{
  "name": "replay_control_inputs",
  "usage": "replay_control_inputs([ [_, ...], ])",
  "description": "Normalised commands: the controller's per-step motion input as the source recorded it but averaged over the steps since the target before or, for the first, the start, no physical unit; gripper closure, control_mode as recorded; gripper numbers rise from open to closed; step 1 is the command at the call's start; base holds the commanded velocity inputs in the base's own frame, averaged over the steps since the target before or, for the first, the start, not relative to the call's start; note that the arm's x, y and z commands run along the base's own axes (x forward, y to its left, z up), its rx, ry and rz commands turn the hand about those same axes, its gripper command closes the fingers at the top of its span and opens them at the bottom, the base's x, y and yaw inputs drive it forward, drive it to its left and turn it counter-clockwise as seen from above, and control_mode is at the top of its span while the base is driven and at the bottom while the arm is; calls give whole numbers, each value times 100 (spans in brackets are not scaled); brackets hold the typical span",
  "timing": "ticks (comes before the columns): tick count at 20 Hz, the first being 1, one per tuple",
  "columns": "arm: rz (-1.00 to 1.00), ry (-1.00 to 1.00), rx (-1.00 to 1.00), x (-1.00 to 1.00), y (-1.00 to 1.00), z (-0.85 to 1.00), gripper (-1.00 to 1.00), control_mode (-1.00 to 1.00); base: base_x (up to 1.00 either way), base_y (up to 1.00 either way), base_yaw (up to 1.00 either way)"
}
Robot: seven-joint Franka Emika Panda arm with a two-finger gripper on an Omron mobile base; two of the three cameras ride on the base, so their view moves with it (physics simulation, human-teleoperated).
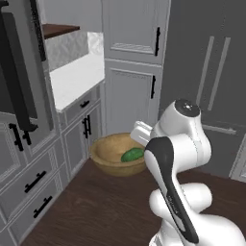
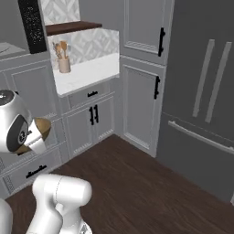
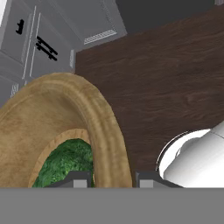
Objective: Pick the broccoli from the sink and place it in the bowl. Then pick the bowl and place it in the microwave. Then close the microwave door and press the start button.
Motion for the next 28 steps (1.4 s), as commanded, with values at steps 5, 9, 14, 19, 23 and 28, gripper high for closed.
replay_control_inputs([
  [5,0,0,0,0,0,0,100,100,95,-28,53],
  [9,0,0,0,0,0,0,100,100,89,-24,54],
  [14,0,0,0,0,0,0,100,100,79,-3,58],
  [19,0,0,0,0,0,0,100,100,87,-1,60],
  [23,0,0,0,0,0,0,100,100,97,-23,50],
  [28,0,0,0,0,0,0,100,100,42,-14,22],
])
